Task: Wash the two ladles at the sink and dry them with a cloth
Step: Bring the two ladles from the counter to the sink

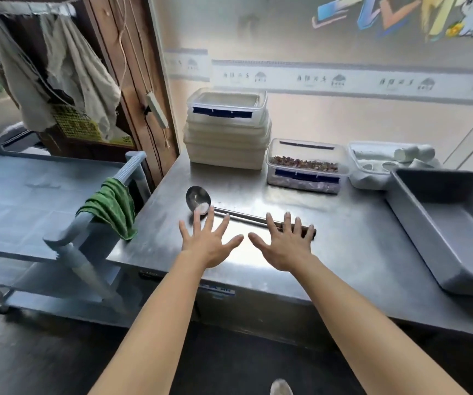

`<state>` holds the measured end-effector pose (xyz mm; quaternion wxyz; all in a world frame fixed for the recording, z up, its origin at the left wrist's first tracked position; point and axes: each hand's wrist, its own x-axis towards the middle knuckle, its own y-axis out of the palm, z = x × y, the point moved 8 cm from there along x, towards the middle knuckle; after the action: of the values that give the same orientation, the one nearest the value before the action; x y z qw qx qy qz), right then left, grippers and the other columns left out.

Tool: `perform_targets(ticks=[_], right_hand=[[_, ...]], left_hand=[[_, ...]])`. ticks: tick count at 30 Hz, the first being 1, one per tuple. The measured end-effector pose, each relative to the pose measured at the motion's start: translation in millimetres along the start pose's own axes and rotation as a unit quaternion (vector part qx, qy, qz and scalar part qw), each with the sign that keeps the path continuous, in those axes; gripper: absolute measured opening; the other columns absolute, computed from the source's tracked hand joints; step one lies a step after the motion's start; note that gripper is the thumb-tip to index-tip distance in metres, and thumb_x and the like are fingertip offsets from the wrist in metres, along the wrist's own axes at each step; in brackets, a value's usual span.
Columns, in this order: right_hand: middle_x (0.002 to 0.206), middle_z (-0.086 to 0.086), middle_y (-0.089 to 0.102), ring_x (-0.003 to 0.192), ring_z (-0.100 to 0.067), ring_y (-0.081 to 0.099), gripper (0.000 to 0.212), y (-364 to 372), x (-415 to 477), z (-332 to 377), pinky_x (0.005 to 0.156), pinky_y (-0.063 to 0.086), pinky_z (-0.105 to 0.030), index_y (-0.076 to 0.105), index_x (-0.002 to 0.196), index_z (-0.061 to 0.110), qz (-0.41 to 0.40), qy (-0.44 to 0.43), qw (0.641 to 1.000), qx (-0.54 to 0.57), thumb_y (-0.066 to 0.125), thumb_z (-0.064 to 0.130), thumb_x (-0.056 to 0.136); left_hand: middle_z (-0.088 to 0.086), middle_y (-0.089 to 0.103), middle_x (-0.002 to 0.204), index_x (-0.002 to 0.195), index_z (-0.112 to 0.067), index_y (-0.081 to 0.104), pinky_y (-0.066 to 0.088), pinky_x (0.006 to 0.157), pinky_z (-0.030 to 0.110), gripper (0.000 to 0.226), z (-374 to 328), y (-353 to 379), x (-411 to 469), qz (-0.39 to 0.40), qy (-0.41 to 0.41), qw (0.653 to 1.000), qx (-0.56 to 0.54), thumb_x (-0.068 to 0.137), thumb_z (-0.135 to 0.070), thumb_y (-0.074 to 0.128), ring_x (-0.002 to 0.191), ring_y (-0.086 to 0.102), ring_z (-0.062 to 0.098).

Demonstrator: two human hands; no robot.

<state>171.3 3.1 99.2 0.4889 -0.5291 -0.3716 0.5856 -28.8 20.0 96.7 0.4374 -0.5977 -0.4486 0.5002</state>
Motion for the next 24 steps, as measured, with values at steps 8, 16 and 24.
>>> perform_targets(ticks=[8, 16, 24], right_hand=[[0.169, -0.012, -0.011, 0.154, -0.04, -0.01, 0.089, 10, 100, -68, 0.118, -0.012, -0.063, -0.007, 0.159, 0.037, 0.042, 0.004, 0.999, 0.02, 0.012, 0.085, 0.086], [0.167, -0.013, -0.02, 0.154, -0.041, -0.007, 0.087, 36, 177, -79, 0.123, 0.006, -0.059, -0.014, 0.159, 0.029, 0.121, -0.061, 0.991, -0.005, 0.039, 0.062, 0.098], [0.167, -0.014, -0.018, 0.154, -0.042, -0.004, 0.087, 60, 232, -78, 0.123, 0.015, -0.056, -0.009, 0.16, 0.024, 0.166, -0.059, 0.984, -0.003, 0.052, 0.033, 0.1]], left_hand=[[-0.006, -0.022, 0.161, 0.151, -0.048, -0.006, -0.013, 0.112, 0.064, 0.086, -52, 43, 89, 0.062, -0.044, 0.995, -0.067, 0.076, -0.088, 0.004, 0.148, -0.021, 0.029], [-0.001, -0.003, 0.165, 0.153, -0.039, -0.012, 0.016, 0.117, 0.047, 0.087, -83, 91, 145, 0.127, -0.153, 0.922, -0.333, 0.087, -0.075, 0.033, 0.15, 0.012, 0.029], [0.008, 0.028, 0.159, 0.155, -0.033, 0.008, 0.042, 0.108, 0.047, 0.088, -64, 120, 203, 0.077, -0.32, 0.752, -0.572, 0.087, -0.063, 0.054, 0.141, 0.036, 0.032]])
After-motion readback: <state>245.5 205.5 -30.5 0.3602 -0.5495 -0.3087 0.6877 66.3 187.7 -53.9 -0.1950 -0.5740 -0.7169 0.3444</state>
